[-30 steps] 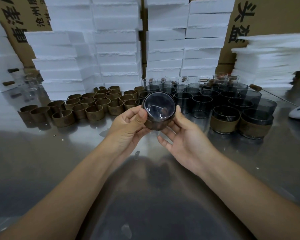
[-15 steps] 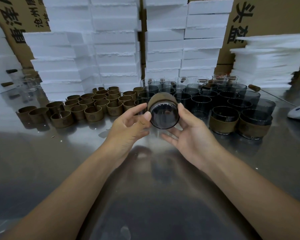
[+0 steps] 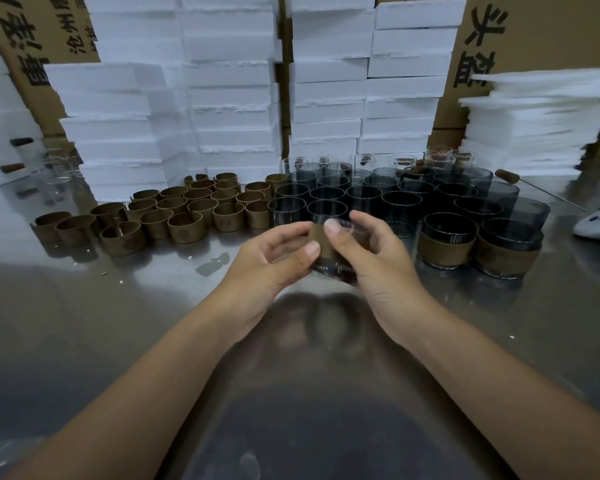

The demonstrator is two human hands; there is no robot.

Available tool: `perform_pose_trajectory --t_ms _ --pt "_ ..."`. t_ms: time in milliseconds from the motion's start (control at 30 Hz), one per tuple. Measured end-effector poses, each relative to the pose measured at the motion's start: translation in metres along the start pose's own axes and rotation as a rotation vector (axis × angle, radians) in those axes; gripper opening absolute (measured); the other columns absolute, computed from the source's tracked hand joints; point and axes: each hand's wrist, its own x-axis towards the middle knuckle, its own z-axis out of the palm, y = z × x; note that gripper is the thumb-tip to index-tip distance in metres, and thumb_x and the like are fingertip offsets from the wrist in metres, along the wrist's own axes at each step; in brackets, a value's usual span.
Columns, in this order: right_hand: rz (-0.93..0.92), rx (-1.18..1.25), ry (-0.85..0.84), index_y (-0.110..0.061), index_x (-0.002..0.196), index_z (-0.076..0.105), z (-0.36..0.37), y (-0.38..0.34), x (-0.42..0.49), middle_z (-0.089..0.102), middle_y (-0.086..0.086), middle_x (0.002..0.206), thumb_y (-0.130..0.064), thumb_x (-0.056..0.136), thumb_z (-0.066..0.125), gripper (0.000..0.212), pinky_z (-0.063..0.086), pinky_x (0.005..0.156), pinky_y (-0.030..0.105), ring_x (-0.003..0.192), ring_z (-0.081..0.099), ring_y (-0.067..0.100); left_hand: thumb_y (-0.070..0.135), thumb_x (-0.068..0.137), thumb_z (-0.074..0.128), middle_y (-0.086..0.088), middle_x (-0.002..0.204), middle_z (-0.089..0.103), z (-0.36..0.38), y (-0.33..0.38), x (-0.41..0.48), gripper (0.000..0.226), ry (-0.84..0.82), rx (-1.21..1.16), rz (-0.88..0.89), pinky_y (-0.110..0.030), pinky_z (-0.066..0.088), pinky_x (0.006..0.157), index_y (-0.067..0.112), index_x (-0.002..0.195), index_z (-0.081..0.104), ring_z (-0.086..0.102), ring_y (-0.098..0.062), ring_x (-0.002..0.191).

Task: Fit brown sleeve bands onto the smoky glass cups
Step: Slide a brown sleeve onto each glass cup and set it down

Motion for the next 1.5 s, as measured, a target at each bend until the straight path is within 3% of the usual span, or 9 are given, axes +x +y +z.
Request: perform_pose_trajectory --t_ms 100,200,333,467,567,767,1067,1233,1500 --pt "-0.069 -0.274 0.077 -0.035 0.124 0.046 -0.006 0.006 0.004 0.052 -0.016 0.106 -0.043 0.065 0.081 0.069 0.044 0.067 0.005 0.093 0.054 -0.004 0.015 0.080 0.067 -0.003 0.110 0.072 0.002 -0.003 -0.001 0.035 -0.062 0.038 -0.051 -0.026 0.053 0.090 0.019 0.114 0.065 0.066 -0.015 0.106" --pt "-0.201 -0.585 0.132 -0.035 0.122 0.041 -0.016 0.008 0.007 0.045 -0.015 0.103 -0.035 0.070 0.079 0.064 0.033 0.066 -0.004 0.090 0.046 -0.003 0.015 0.088 0.063 0.007 0.111 0.072 0.001 -0.001 0.000 0.029 -0.059 0.076 -0.066 -0.027 0.052 0.091 0.027 0.113 0.063 0.066 -0.010 0.107" --pt "-0.289 -0.823 0.196 -0.025 0.129 0.042 -0.028 0.006 0.006 0.040 -0.006 0.110 -0.034 0.072 0.078 0.068 0.033 0.068 0.017 0.091 0.040 0.005 0.017 0.088 0.061 0.006 0.105 0.073 -0.003 0.002 0.001 0.026 -0.021 0.057 -0.052 -0.026 0.052 0.085 0.026 0.112 0.063 0.069 -0.012 0.099" --pt "-0.317 -1.114 0.304 -0.022 0.133 0.042 -0.038 -0.002 0.003 0.050 -0.001 0.121 -0.046 0.074 0.072 0.070 0.039 0.092 0.034 0.113 0.043 0.019 0.012 0.093 0.056 0.004 0.098 0.074 -0.004 0.000 0.001 0.023 -0.013 0.073 -0.050 -0.021 0.054 0.076 0.023 0.113 0.063 0.070 -0.013 0.092" --pt "-0.320 -1.313 0.349 -0.020 0.137 0.041 -0.045 -0.007 0.002 0.055 0.001 0.125 -0.053 0.078 0.066 0.071 0.032 0.096 0.036 0.121 0.037 0.025 0.013 0.093 0.056 0.004 0.094 0.074 -0.004 0.001 0.000 0.023 -0.010 0.083 -0.048 -0.020 0.054 0.074 0.022 0.112 0.064 0.070 -0.013 0.090" --pt "-0.391 -1.323 0.340 -0.017 0.142 0.037 -0.055 -0.010 0.006 0.043 0.008 0.135 -0.043 0.081 0.072 0.076 0.029 0.103 0.038 0.123 0.040 0.027 0.013 0.093 0.057 0.004 0.090 0.074 -0.004 0.001 0.000 0.022 -0.008 0.090 -0.039 -0.021 0.054 0.074 0.023 0.110 0.064 0.070 -0.011 0.087" --pt "-0.394 -1.421 0.374 -0.016 0.140 0.038 -0.064 -0.003 0.019 0.051 0.008 0.135 -0.043 0.087 0.065 0.066 0.012 0.113 0.046 0.122 0.050 0.026 0.012 0.094 0.055 0.005 0.087 0.074 -0.006 0.000 0.000 0.021 0.001 0.092 -0.018 -0.020 0.055 0.074 0.023 0.110 0.065 0.070 -0.010 0.085" --pt "-0.341 -1.442 0.379 -0.015 0.141 0.038 -0.070 0.000 0.024 0.051 0.009 0.140 -0.041 0.092 0.057 0.059 -0.004 0.115 0.053 0.144 0.025 0.020 0.012 0.095 0.054 0.006 0.086 0.073 -0.007 0.000 -0.001 0.021 0.014 0.092 -0.018 -0.019 0.054 0.072 0.024 0.109 0.065 0.070 -0.010 0.085" --pt "-0.330 -1.463 0.443 -0.013 0.137 0.043 -0.070 0.000 0.024 0.046 0.012 0.136 -0.031 0.092 0.061 0.052 0.009 0.114 0.054 0.136 0.030 0.028 0.012 0.095 0.054 0.007 0.085 0.073 -0.007 0.001 0.000 0.021 0.046 0.098 -0.025 -0.022 0.052 0.073 0.024 0.109 0.065 0.070 -0.010 0.085"
